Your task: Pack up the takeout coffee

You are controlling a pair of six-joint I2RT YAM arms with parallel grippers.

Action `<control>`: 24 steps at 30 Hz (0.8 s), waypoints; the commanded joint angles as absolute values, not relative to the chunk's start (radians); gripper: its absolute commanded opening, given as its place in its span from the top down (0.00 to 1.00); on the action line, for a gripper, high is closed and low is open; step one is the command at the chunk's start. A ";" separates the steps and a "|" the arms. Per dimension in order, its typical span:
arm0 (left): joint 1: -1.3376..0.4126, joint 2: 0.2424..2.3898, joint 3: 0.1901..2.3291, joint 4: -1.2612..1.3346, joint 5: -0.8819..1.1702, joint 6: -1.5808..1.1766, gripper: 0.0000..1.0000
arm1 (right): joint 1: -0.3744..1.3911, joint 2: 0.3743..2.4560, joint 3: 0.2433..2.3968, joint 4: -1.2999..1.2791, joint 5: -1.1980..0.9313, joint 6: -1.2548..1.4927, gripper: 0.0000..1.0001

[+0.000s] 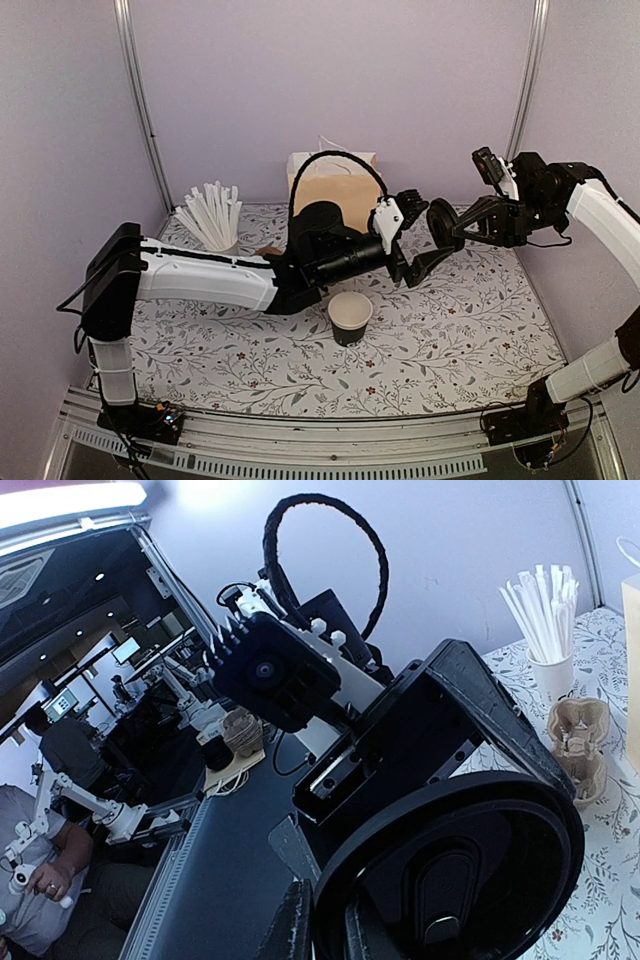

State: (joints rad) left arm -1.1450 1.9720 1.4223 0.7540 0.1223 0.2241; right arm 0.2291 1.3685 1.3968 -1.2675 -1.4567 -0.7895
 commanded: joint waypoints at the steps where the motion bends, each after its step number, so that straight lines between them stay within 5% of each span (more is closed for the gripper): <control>1: -1.157 1.982 1.447 0.803 0.114 0.213 0.09 | 0.235 1.342 1.390 -1.279 -1.538 -0.861 0.89; 8: -1.158 1.985 1.450 0.810 0.112 0.200 0.15 | 0.235 1.342 1.381 -1.268 -1.536 -0.858 0.87; 16: -1.158 1.939 1.388 0.836 0.097 0.190 0.20 | 0.236 1.344 1.359 -1.210 -1.518 -0.811 0.66; 24: -1.148 1.902 1.353 0.779 0.100 0.193 0.25 | 0.234 1.332 1.347 -1.170 -1.493 -0.788 0.63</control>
